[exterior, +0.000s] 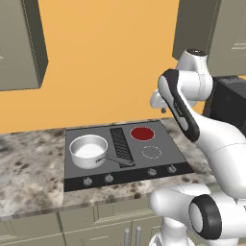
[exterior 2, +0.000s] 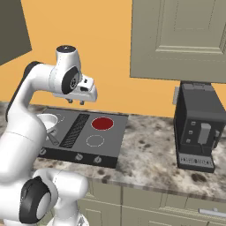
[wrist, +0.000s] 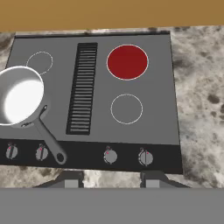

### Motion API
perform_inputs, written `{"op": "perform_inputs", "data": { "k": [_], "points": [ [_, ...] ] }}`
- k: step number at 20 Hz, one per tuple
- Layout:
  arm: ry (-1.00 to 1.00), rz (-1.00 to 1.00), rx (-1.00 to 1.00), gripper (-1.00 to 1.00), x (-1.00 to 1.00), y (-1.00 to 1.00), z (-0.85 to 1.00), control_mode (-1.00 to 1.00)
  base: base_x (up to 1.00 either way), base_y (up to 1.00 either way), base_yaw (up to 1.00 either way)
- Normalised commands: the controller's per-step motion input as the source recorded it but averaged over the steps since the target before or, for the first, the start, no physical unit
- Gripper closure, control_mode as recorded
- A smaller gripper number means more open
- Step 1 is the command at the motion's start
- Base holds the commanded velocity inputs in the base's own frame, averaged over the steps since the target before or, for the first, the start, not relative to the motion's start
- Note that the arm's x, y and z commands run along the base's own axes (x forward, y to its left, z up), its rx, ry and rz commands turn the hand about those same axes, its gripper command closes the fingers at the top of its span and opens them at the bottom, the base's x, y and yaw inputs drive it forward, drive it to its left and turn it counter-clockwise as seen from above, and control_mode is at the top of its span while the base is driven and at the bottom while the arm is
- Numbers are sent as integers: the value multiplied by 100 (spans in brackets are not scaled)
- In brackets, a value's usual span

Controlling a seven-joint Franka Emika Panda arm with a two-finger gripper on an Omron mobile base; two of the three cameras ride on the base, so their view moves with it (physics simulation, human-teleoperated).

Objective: Turn off the rear right burner of the stove.

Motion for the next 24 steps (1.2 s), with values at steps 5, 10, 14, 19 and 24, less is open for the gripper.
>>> {"op": "perform_inputs", "data": {
  "k": [5, 10, 14, 19, 24],
  "points": [
    [1, 0, -1, -100, -7, 0, -7, -100, 0, 0, 0],
    [1, 10, -10, -100, -29, 0, -35, -100, 0, 0, 0],
    [2, 30, -4, -100, -33, -3, -37, -100, 0, 0, 0],
    [0, 35, 0, -100, -34, -9, -40, -100, 0, 0, 0],
    [3, 42, -2, -100, -6, 0, -47, -100, 0, 0, 0]
  ]
}}
